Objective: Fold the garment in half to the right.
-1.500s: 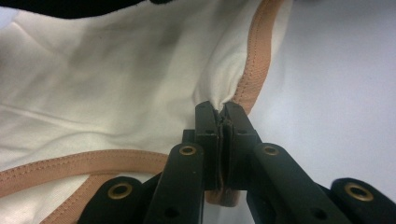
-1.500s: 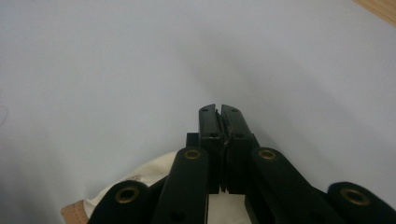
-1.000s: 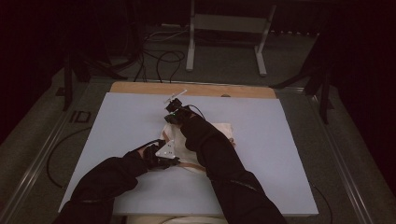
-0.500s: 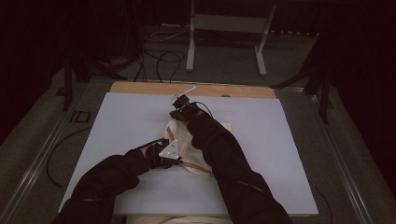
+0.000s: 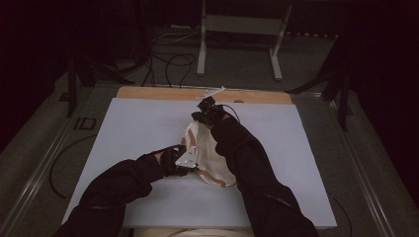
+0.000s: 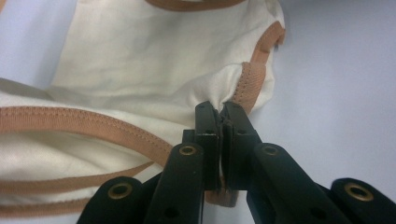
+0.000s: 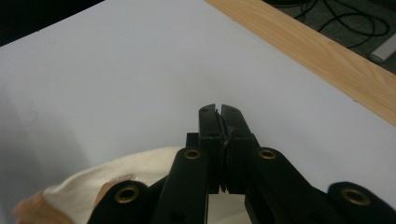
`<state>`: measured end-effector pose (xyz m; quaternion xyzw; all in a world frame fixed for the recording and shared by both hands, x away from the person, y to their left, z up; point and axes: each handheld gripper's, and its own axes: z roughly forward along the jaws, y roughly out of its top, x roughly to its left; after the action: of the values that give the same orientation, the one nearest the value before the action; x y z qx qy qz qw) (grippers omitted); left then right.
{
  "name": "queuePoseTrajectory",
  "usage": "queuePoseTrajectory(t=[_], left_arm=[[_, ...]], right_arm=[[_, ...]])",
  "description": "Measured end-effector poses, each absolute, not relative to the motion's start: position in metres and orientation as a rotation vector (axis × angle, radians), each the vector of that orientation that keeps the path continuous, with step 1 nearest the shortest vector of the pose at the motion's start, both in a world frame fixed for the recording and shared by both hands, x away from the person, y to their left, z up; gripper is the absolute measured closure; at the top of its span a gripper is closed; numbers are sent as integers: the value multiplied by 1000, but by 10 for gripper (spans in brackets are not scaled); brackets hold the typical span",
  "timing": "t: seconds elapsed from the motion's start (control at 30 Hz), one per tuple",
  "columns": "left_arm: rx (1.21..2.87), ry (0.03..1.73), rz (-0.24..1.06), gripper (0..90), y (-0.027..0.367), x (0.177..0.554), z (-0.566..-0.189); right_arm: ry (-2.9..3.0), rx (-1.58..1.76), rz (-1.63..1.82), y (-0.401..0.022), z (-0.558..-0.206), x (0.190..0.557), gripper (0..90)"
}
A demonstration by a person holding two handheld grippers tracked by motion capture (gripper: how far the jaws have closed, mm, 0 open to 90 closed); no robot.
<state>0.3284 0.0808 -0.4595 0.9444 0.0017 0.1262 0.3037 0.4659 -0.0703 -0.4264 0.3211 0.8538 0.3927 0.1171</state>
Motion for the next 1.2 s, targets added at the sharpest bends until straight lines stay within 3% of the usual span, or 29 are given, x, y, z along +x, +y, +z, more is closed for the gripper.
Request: queuePoseTrajectory(t=[1.2], left_arm=[[2480, -61, 311, 875, 27, 334, -462]], right_arm=[[2401, 1067, 1151, -154, -435, 463, 891]])
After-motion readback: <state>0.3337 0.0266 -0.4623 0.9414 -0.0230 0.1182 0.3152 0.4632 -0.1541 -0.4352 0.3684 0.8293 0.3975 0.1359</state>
